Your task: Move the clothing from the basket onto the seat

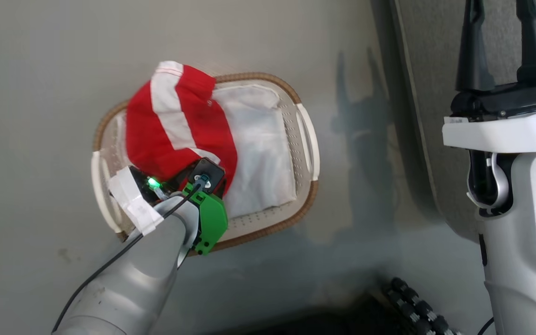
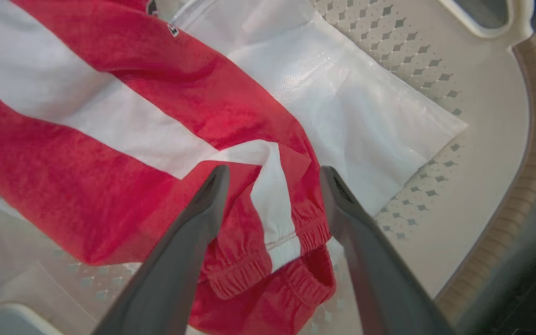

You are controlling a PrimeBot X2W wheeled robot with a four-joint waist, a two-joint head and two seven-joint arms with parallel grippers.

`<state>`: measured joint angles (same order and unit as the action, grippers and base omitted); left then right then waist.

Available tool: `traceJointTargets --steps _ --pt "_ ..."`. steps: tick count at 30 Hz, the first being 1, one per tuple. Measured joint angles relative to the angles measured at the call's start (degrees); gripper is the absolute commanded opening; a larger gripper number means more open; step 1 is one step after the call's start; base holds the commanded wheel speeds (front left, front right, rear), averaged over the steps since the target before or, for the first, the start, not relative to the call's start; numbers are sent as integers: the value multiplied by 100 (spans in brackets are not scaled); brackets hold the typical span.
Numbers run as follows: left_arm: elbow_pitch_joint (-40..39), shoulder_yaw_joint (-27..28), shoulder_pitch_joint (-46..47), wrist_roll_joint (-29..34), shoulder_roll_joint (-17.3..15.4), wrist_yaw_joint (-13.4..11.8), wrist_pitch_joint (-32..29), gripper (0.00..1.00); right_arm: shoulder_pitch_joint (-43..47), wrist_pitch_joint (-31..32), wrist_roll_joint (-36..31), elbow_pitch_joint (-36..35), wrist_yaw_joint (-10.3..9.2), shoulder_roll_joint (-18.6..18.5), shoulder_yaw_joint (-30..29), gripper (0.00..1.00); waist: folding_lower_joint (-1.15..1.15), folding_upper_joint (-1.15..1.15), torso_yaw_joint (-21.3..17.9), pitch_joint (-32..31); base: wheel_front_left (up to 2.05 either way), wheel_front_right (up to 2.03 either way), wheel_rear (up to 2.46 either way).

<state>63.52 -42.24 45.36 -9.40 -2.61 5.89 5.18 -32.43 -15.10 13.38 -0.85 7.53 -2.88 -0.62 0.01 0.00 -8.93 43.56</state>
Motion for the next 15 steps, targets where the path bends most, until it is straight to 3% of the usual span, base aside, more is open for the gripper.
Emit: traceJointTargets --steps 12,13,14,15 --pt "731 -18 453 27 -71 -542 -192 100 -88 0 120 -320 0 3 167 100 0 0 -657 899 0 0 0" --pt "754 -14 462 9 -78 -565 -219 86 -88 0 120 -320 0 4 170 100 0 0 -697 933 0 0 0" --pt "768 -18 463 0 -80 -566 -220 48 -88 0 120 -320 0 4 169 100 0 0 -726 956 0 0 0" --pt "784 -18 463 -11 -80 -565 -226 26 -88 0 121 -319 0 4 168 100 0 0 -754 977 0 0 0"
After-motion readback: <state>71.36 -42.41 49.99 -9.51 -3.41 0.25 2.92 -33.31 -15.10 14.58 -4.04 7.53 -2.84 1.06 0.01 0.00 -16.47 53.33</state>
